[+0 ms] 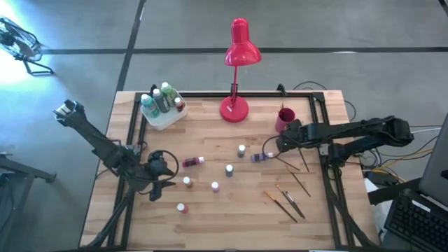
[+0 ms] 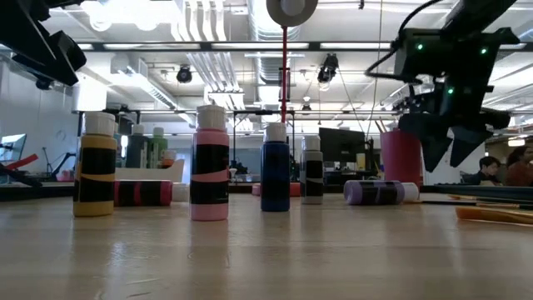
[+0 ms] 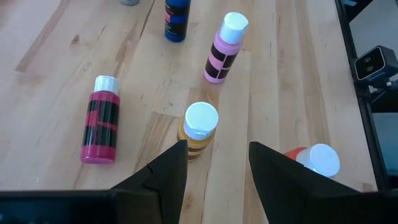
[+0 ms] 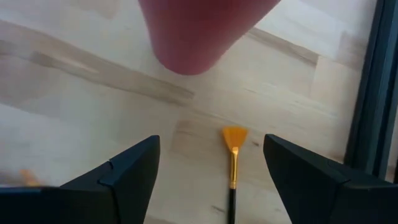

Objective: Pick & Place Paint Supplies
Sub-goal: Put the gold paintbrush into the pink cup

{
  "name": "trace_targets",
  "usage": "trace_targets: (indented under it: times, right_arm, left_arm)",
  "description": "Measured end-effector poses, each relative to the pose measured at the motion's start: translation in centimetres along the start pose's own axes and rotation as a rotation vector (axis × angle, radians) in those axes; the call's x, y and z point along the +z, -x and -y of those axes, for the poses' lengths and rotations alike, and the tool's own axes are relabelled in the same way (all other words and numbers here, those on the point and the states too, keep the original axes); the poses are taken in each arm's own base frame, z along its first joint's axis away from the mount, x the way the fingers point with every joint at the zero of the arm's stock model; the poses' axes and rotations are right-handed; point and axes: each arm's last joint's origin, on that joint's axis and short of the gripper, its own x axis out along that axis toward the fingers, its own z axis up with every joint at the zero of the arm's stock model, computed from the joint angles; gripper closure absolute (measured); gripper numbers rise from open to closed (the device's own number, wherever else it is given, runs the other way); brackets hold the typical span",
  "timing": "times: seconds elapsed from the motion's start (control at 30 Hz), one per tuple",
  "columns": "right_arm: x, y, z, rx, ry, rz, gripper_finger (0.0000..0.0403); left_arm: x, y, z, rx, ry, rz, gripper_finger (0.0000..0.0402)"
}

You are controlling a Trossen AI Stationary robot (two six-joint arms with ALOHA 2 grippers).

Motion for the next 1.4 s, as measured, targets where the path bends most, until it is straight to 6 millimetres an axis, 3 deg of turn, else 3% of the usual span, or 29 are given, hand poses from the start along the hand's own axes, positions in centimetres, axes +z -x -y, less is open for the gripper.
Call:
trace_targets:
  times: [0.27,0.67,0.93,1.4]
  right_arm:
    - [-0.2,-2.0,0.4,-0.086,0.013,-0.059,0.0147]
    - [-1.2,-4.5,0.9,-0.023,0.003,-0.052,0.0155]
    - [-1.2,-4.8,1.3,-0.044,0.002,-0.04,0.0151]
    - [-1.1,-5.3,1.7,-0.059,-0.003,-0.036,0.0214]
  left_arm:
    - [0.0,0.0,0.0,0.0,0.006,-0.001,0.0225]
    - [0.0,0.0,0.0,0.003,0.004,-0.004,0.0225]
    - [0.0,0.0,0.0,0.003,0.013,-0.004,0.0225]
    - [0.0,0.0,0.0,0.003,0.022,-0.004,0.0225]
